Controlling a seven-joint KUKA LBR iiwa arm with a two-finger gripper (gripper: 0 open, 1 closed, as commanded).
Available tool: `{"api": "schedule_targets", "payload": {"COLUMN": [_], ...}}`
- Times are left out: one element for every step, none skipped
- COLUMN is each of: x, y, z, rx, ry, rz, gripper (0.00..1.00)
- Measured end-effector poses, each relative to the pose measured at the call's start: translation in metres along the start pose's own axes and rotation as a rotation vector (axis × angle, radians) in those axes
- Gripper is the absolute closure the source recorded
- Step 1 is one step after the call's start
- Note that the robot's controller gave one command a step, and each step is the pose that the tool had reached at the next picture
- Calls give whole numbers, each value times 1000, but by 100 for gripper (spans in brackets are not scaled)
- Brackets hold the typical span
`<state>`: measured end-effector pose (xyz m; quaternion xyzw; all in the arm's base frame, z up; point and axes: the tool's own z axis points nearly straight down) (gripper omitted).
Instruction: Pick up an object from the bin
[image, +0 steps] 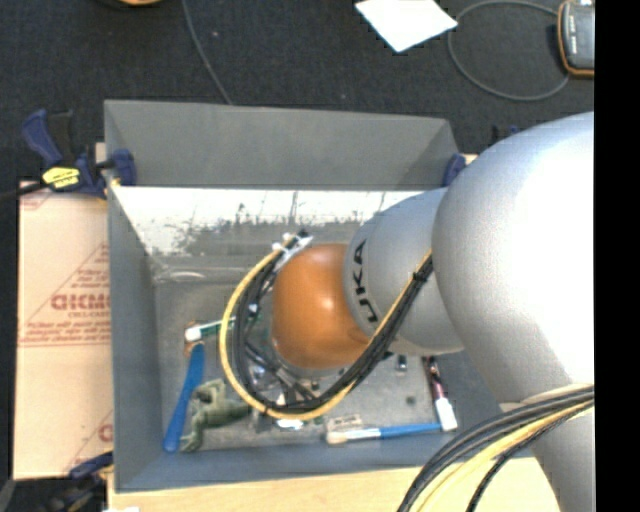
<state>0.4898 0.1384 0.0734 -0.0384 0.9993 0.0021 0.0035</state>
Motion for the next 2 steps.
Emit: {"api": "schedule_targets", "payload": {"x": [3, 1], "y": [-1, 0], "z": [-13, -56], "rx": [2, 0], "ry": [13, 4], "rz": [1, 1], "gripper": [100, 100]}}
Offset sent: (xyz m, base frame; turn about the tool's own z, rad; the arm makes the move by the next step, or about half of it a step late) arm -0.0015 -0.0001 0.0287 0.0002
